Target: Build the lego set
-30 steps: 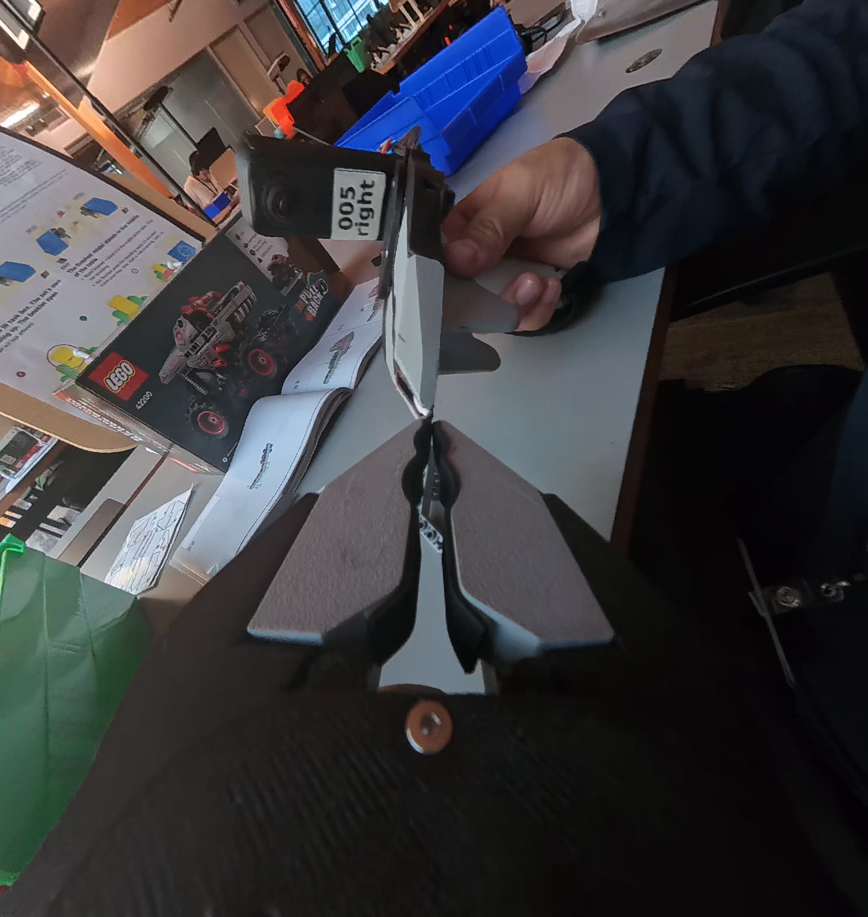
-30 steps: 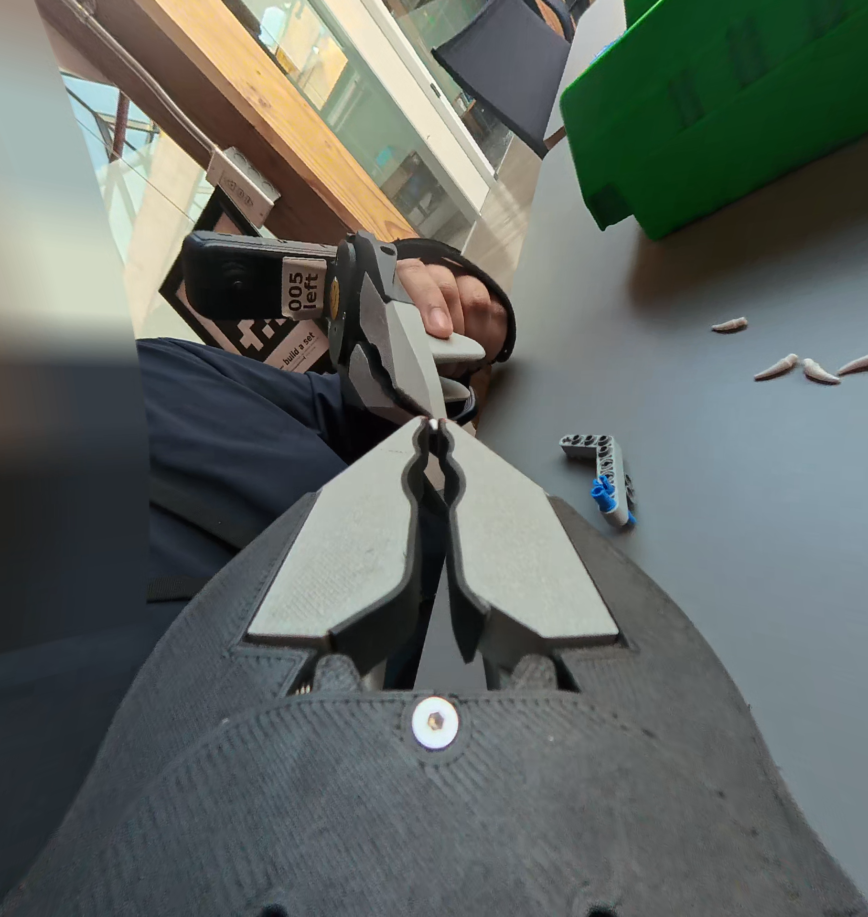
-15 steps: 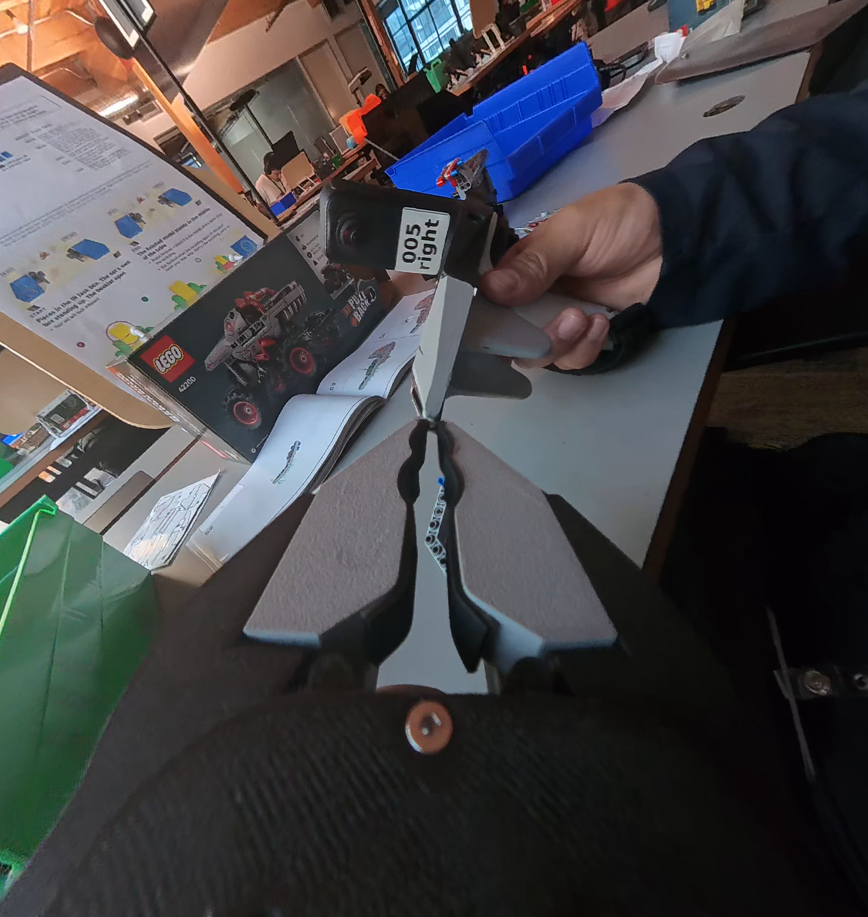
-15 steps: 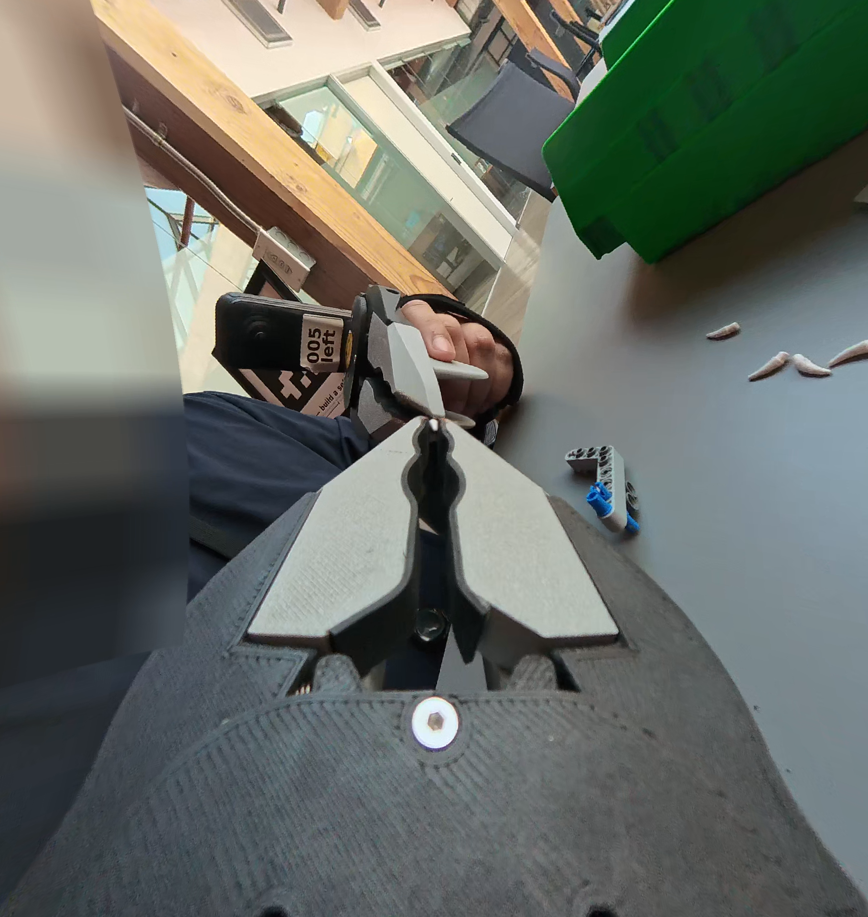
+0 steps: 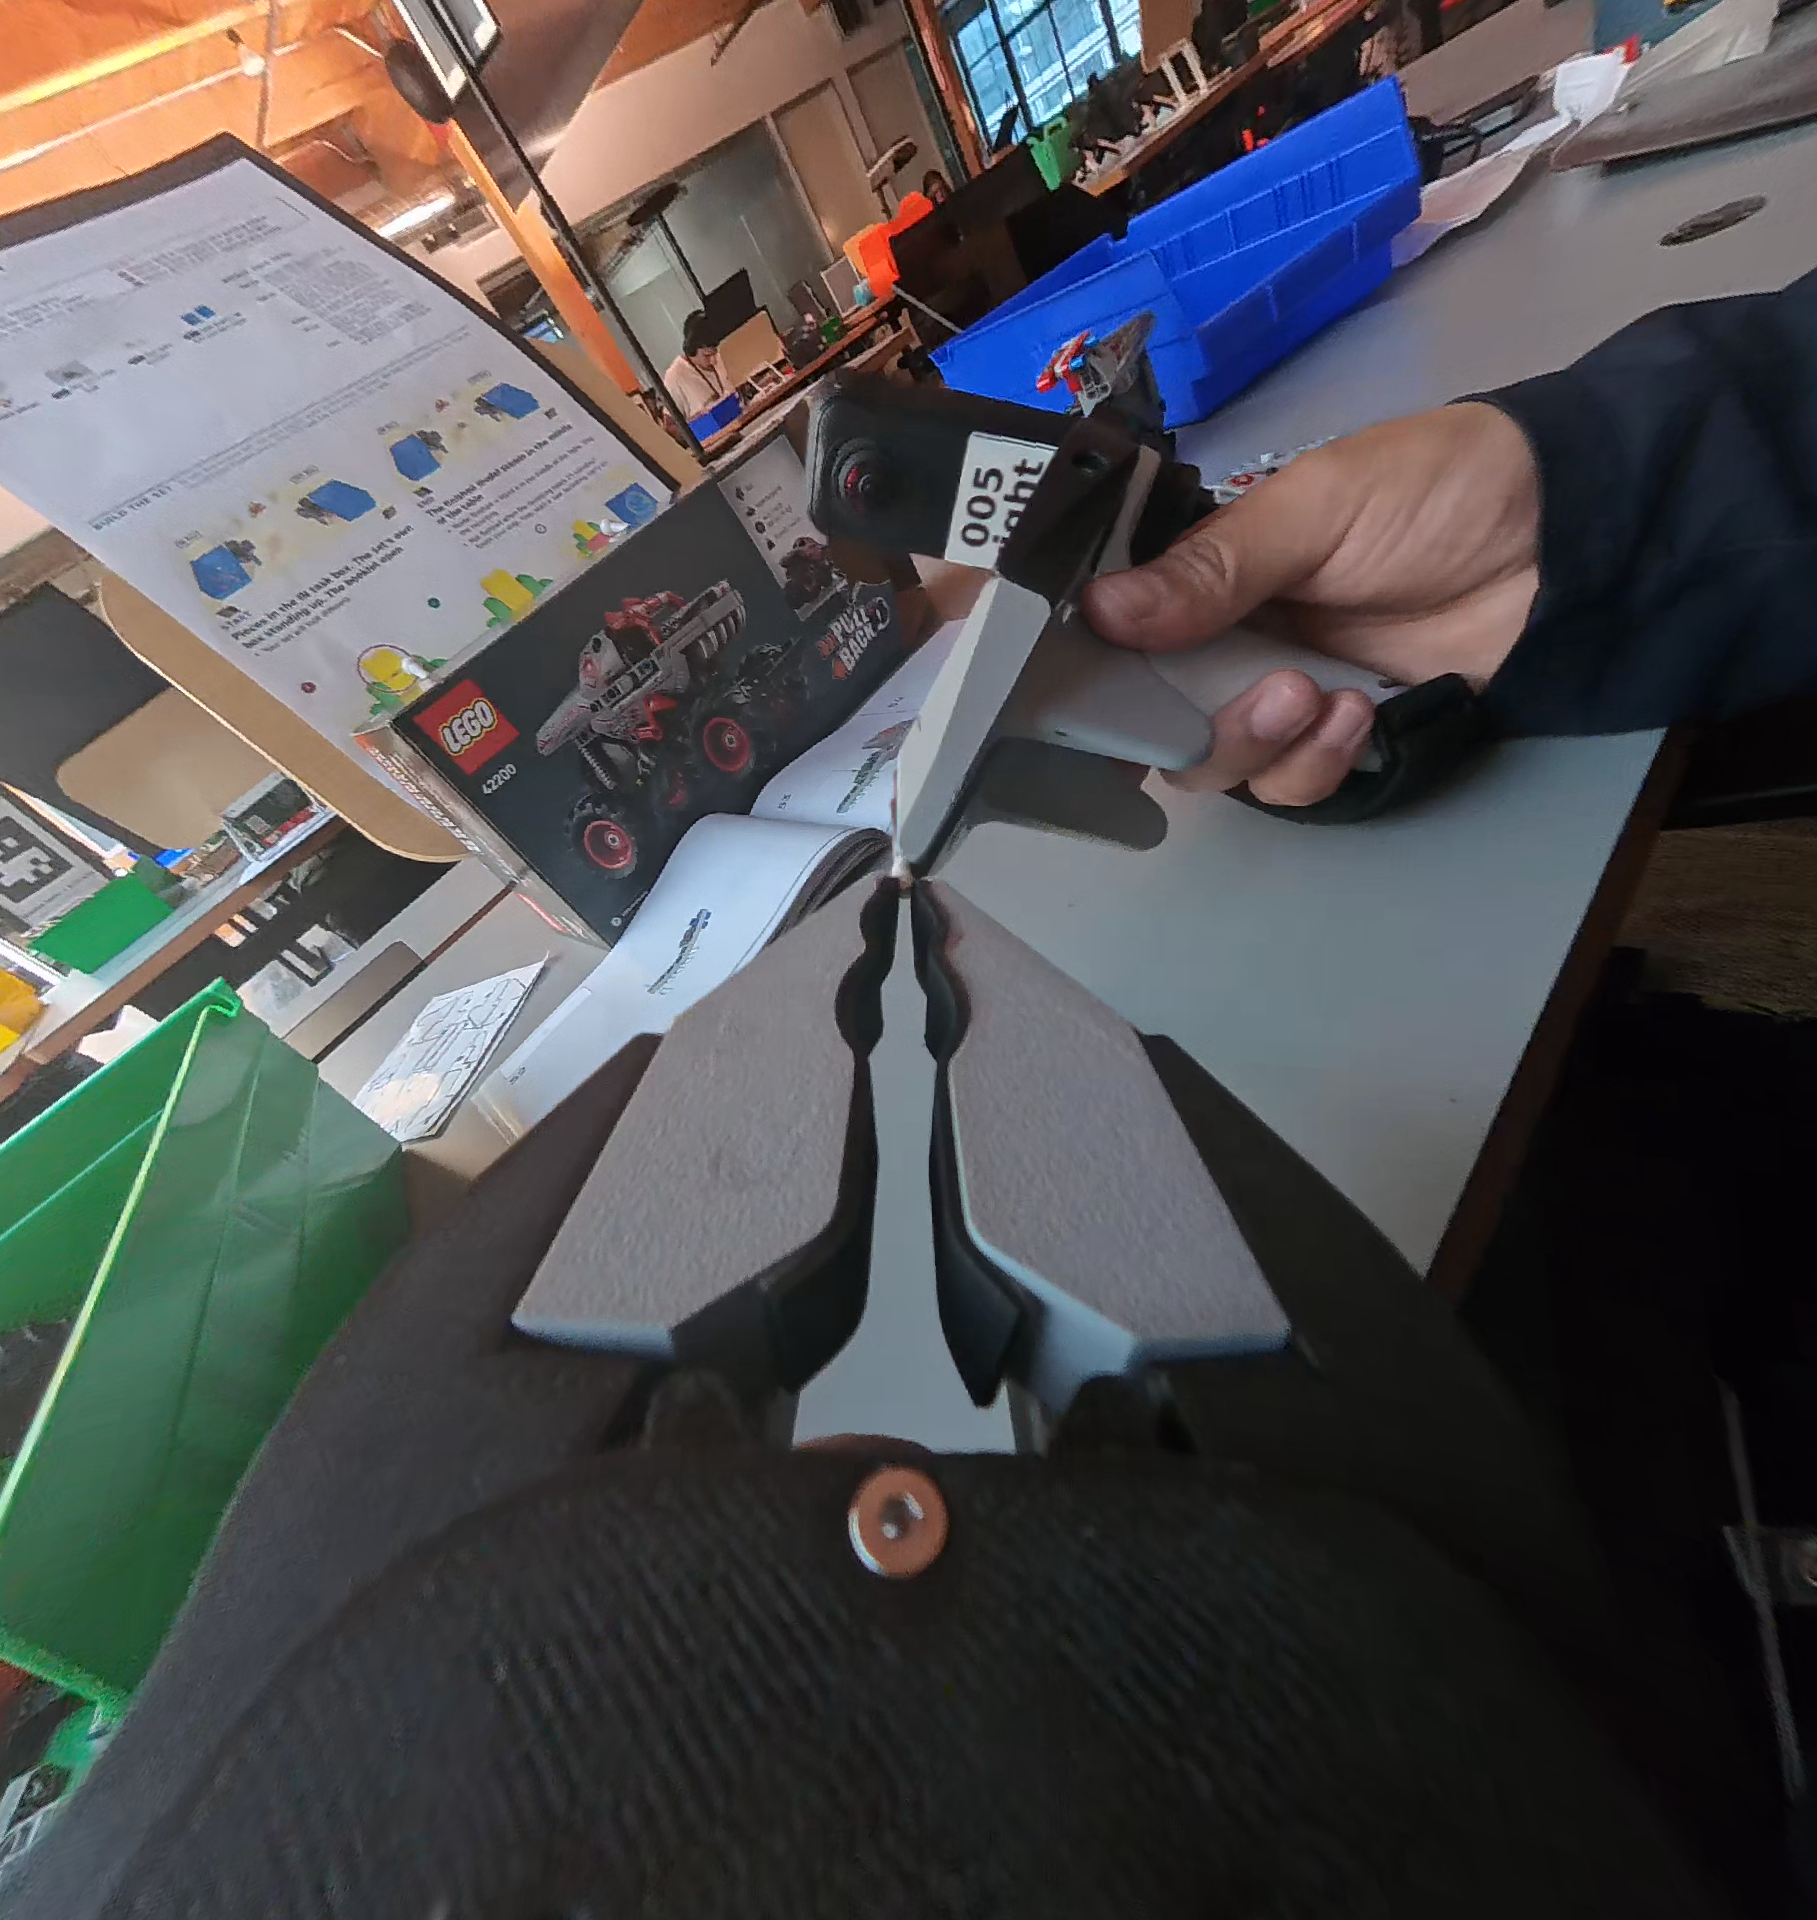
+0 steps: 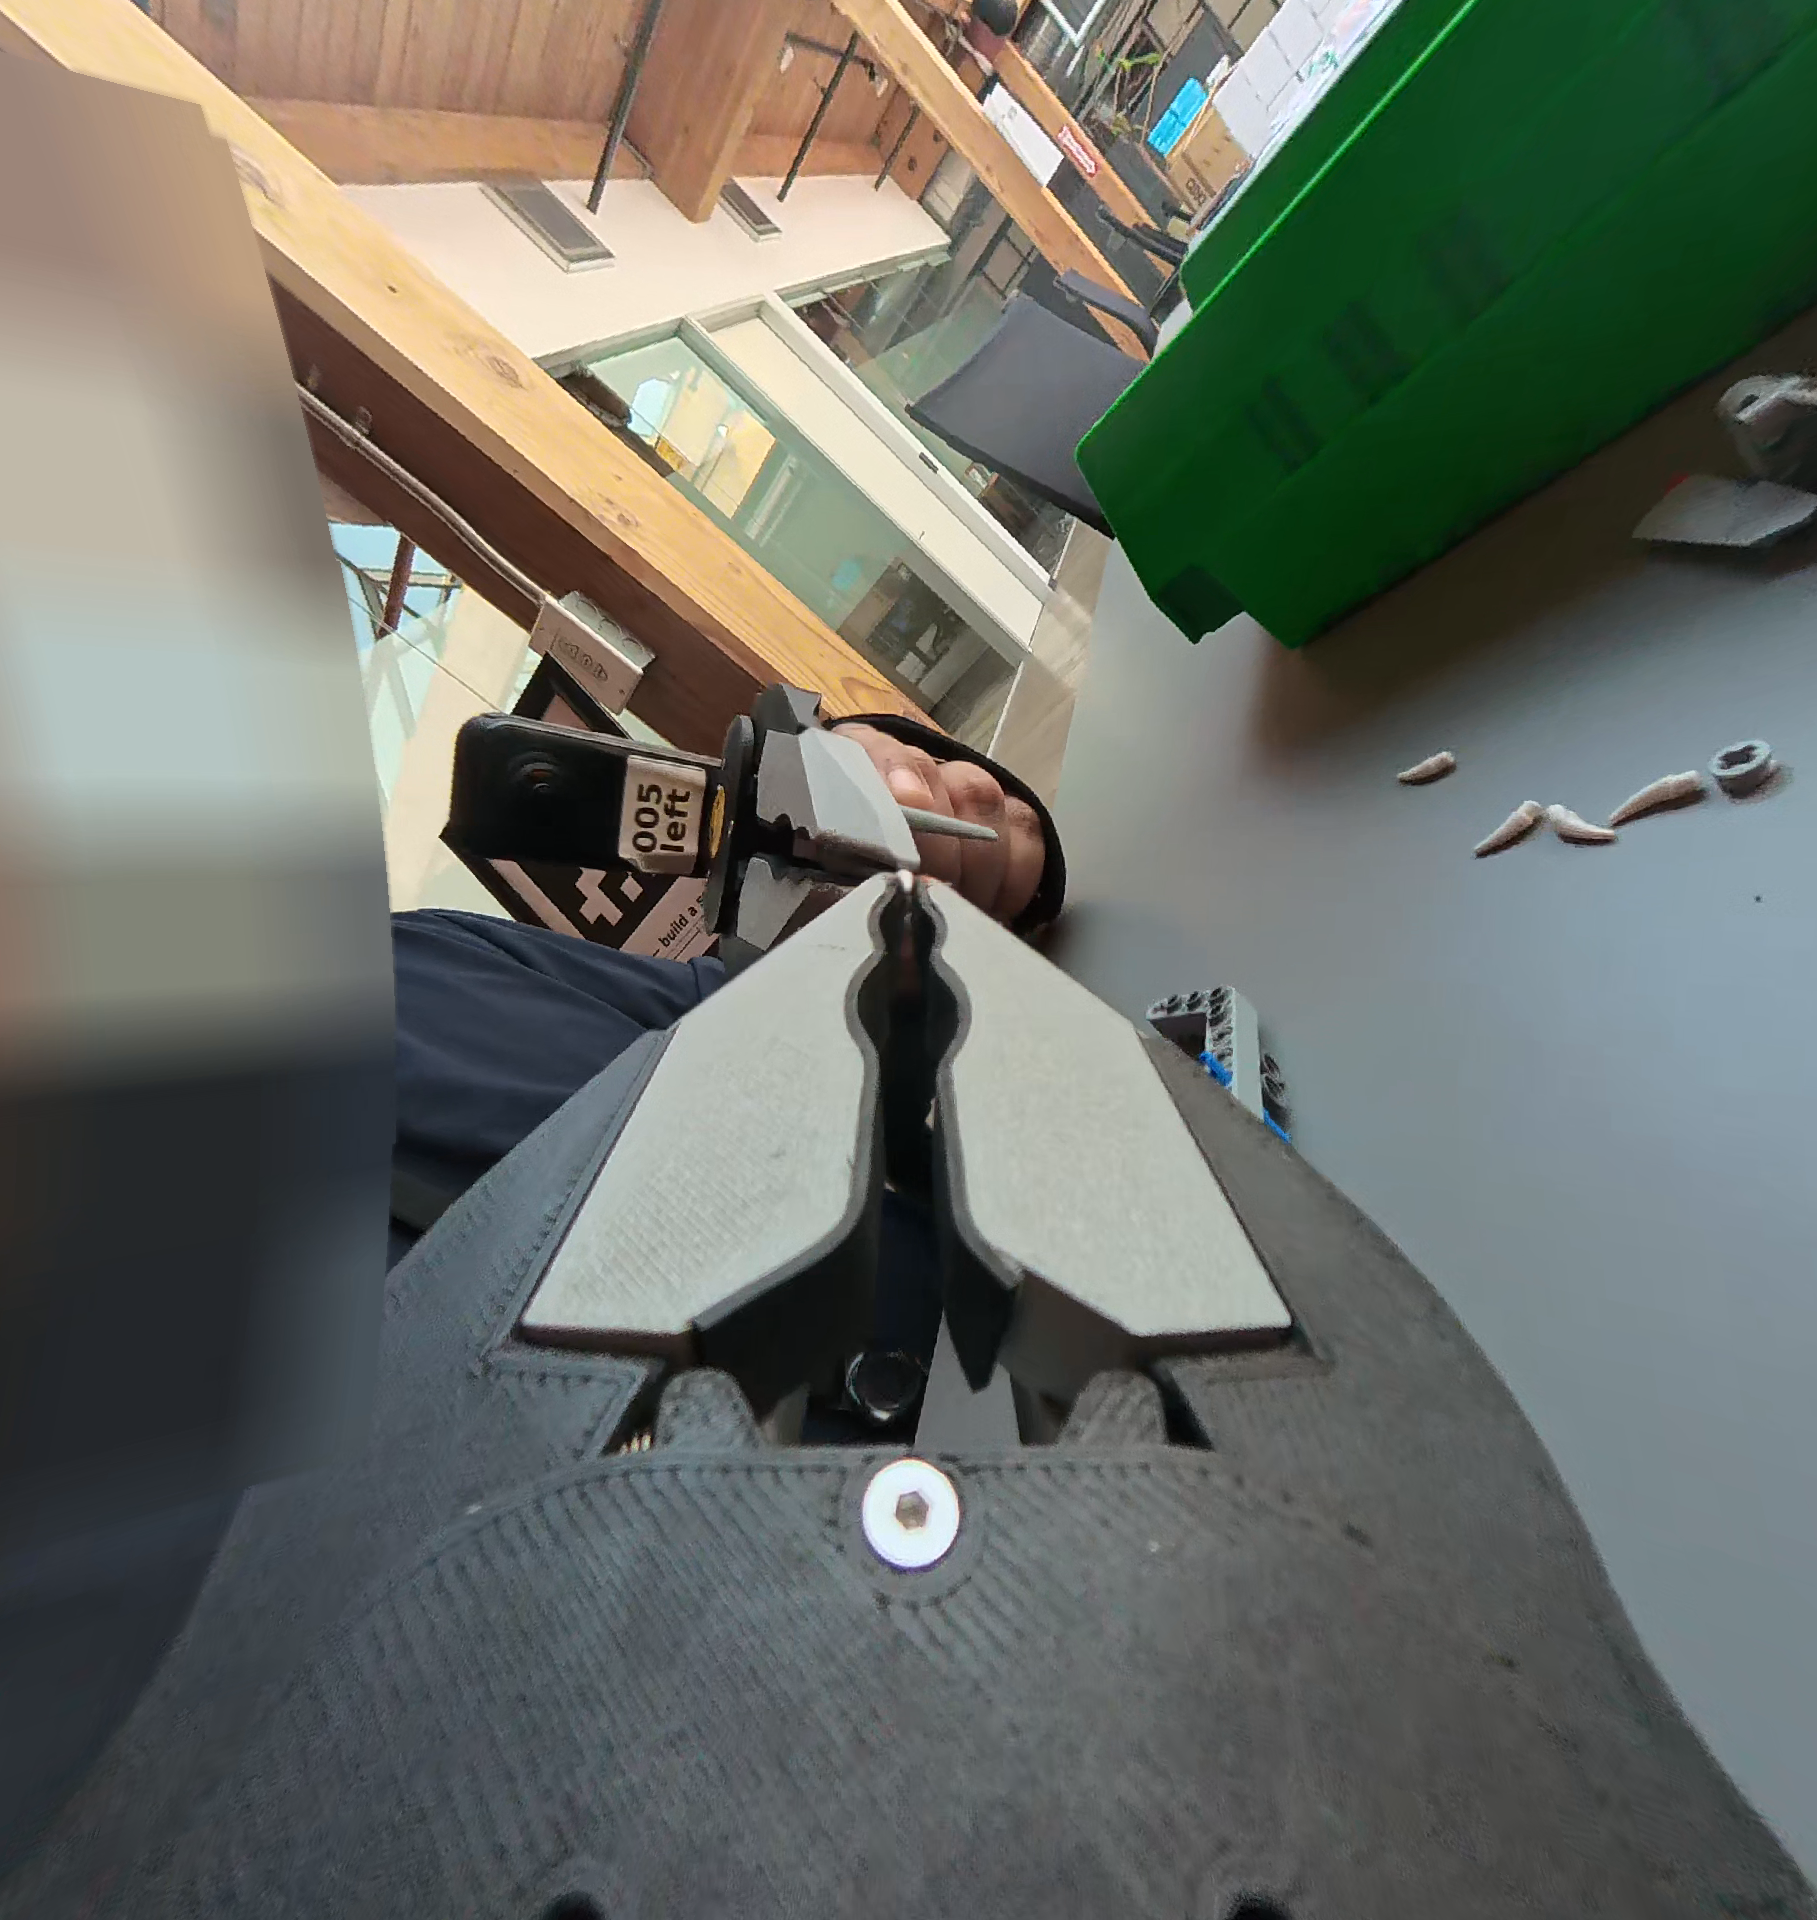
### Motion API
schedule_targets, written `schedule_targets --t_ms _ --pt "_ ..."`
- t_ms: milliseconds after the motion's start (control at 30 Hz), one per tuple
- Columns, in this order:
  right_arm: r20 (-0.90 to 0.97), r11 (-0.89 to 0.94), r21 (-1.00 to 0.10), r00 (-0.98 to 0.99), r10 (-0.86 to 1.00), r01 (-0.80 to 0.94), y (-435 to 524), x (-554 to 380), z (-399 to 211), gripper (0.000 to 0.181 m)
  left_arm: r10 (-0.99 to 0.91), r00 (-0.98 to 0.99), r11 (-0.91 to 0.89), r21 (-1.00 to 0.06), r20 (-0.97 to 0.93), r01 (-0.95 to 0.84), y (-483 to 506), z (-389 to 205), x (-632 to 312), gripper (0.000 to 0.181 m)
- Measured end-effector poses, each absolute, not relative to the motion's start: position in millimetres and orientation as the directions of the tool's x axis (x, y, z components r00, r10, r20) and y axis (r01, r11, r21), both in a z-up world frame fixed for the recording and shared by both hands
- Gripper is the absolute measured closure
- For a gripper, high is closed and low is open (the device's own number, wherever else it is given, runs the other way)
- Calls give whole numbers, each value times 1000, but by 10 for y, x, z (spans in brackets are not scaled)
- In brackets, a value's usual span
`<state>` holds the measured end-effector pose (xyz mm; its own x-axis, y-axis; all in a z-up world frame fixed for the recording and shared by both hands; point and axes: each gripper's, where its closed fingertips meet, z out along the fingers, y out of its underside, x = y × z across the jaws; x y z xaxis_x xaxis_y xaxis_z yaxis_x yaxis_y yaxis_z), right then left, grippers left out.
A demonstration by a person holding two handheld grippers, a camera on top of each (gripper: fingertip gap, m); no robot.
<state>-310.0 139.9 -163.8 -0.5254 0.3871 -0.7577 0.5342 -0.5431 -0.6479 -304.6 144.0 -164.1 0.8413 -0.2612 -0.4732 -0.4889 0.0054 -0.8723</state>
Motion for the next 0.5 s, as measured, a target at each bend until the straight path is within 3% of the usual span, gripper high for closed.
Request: schedule_targets --t_ms 33,500 --pt "-756 -548 -649 -526 389 528 1418 -3095 -1630 181 -265 842 7 -874 -469 -485 1436 -1641 -3043 181" --pt "-749 -536 -659 -530 399 528 1401 -3097 -1633 181 -242 828 16 -855 -507 -519 1429 -1646 -3048 181"
